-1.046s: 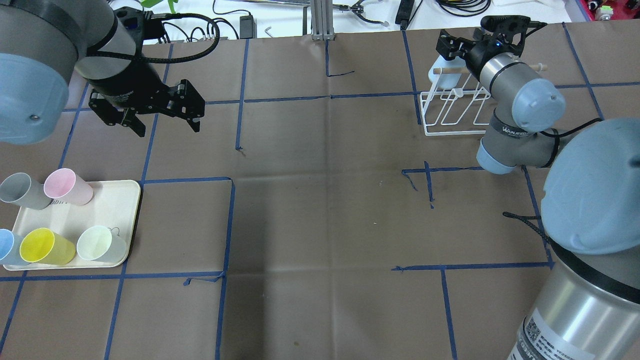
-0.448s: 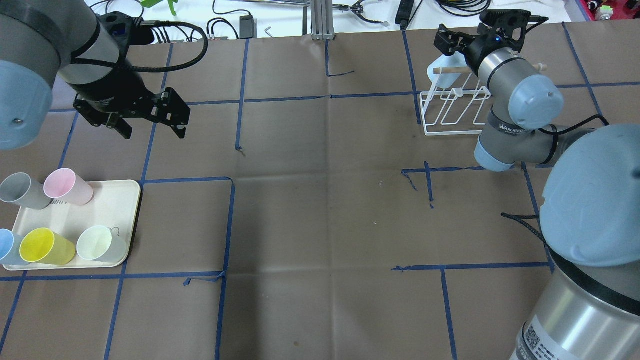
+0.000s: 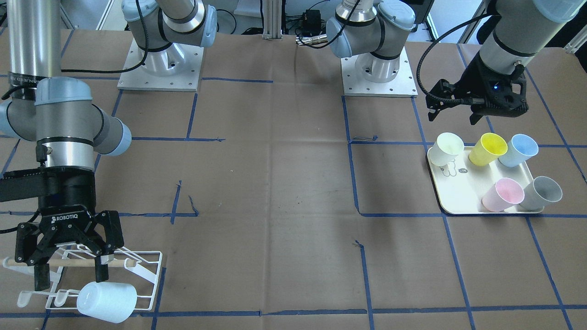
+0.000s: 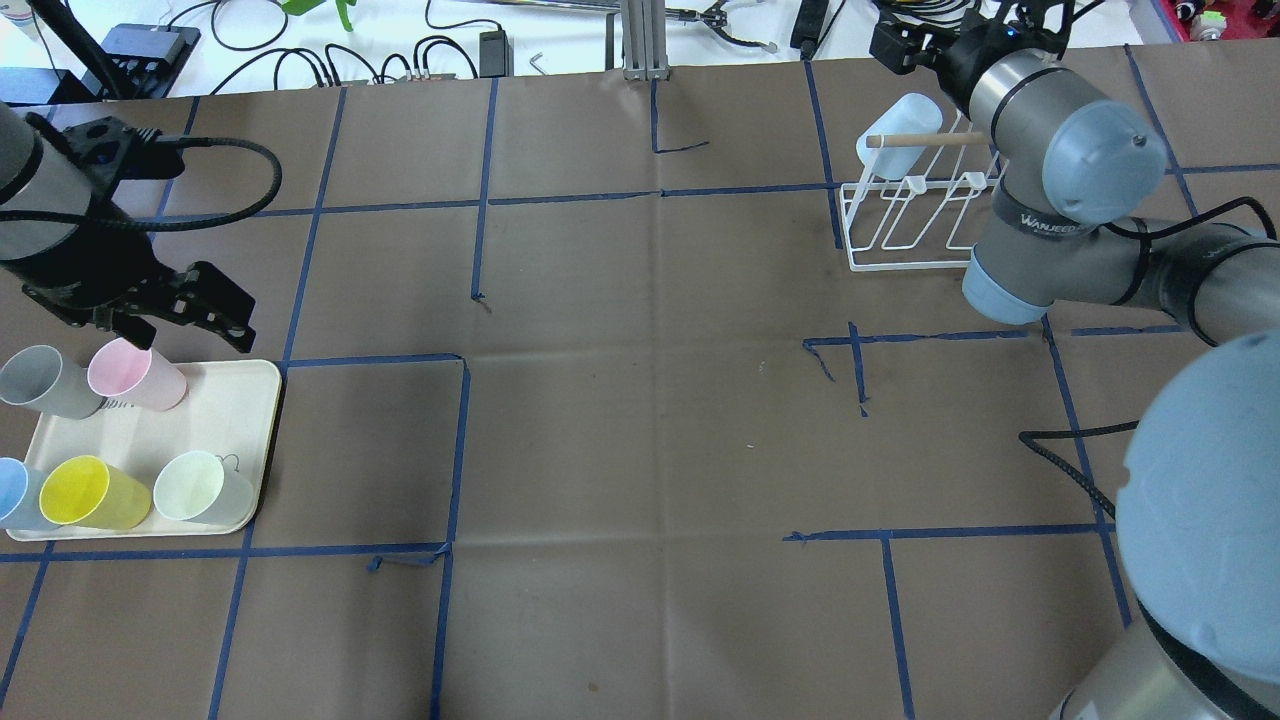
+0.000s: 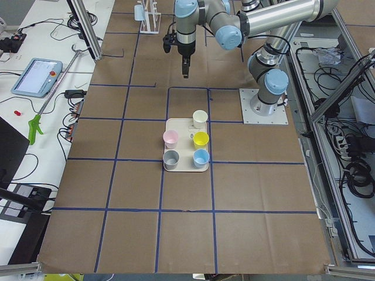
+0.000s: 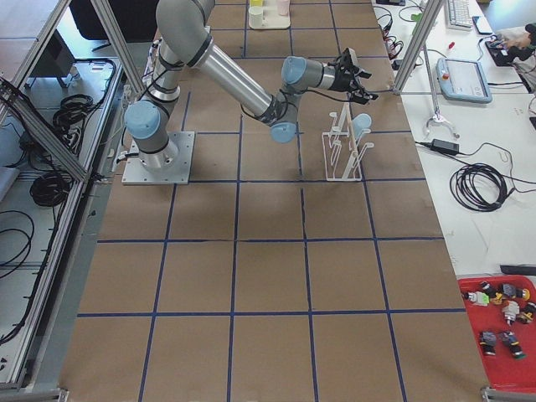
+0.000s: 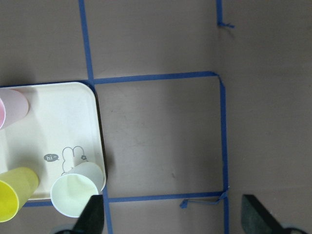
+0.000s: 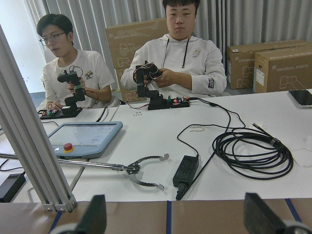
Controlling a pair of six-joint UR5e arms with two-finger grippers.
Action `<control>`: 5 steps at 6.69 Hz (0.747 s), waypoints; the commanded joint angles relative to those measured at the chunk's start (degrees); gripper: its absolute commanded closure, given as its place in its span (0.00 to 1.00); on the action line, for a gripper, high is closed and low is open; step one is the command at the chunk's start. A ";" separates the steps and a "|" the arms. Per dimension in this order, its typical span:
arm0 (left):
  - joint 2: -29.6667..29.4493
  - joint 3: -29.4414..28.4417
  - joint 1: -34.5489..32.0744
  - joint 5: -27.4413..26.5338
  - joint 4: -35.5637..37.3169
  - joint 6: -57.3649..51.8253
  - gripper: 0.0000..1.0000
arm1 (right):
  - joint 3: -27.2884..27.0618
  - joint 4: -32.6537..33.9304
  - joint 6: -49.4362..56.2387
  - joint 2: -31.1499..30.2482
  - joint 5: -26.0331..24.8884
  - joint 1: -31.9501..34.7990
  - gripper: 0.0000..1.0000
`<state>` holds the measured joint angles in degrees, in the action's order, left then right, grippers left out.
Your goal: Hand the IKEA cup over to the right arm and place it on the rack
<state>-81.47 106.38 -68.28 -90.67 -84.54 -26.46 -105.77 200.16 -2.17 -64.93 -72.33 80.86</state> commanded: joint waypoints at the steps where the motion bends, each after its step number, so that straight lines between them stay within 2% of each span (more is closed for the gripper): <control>1: 2.89 6.09 10.49 0.05 1.04 -9.64 0.01 | -1.27 -8.53 -1.94 -7.99 0.61 2.71 0.00; 3: 2.90 9.45 11.59 0.05 4.98 -10.64 0.01 | -7.84 -8.04 -21.02 -12.74 1.22 6.66 0.00; 4: 2.64 11.55 11.59 0.23 7.35 -10.55 0.01 | -10.83 -7.94 -29.74 -16.16 3.31 7.81 0.00; 5: 1.68 15.31 11.68 0.40 13.11 -10.37 0.01 | -13.38 -7.85 -37.13 -18.71 4.29 9.04 0.00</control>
<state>-79.02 118.13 -56.74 -90.44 -76.54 -36.92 -115.90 192.18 -29.89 -80.32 -69.46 88.39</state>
